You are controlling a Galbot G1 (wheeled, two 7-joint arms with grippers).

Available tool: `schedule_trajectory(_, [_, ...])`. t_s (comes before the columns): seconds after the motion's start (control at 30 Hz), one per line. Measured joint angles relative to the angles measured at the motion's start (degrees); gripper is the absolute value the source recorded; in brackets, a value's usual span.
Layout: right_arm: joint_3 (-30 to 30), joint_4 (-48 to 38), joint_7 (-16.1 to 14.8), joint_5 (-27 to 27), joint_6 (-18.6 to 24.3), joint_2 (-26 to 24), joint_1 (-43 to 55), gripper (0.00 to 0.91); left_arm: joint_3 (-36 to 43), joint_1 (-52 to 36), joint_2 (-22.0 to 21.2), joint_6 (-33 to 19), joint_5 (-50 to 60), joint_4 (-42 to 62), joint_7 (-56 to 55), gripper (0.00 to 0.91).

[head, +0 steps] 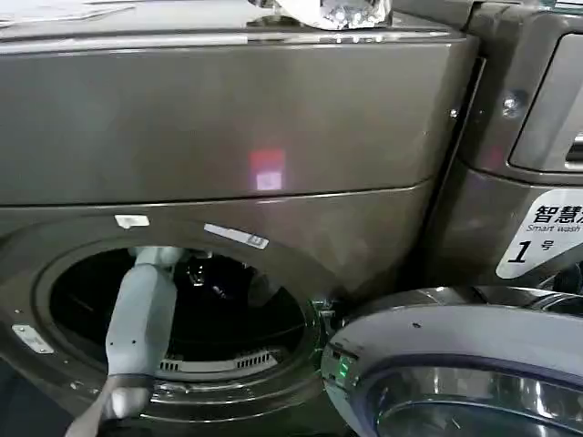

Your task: Grasp the clothes from the dryer.

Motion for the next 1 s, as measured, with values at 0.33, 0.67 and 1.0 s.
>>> schedule_trajectory(0.33, [-0.2,0.12,-0.05,-0.1,0.46,0.84,-0.21,0.907,-0.06,-0.75,-0.26,-0.66,-0.89,4.93,-1.55,0.907])
schedule_trajectory(0.67, [-0.67,0.53,-0.06,-0.27,0.61,1.09,-0.18,0.907,0.12,-1.91,-1.07,-2.25,-3.02,10.26,-4.21,0.907])
schedule_trajectory(1.0, [-1.14,0.88,-0.12,-0.44,0.75,1.4,0.12,0.907,0.29,-2.5,-1.3,-2.41,-6.45,14.82,-4.63,0.907])
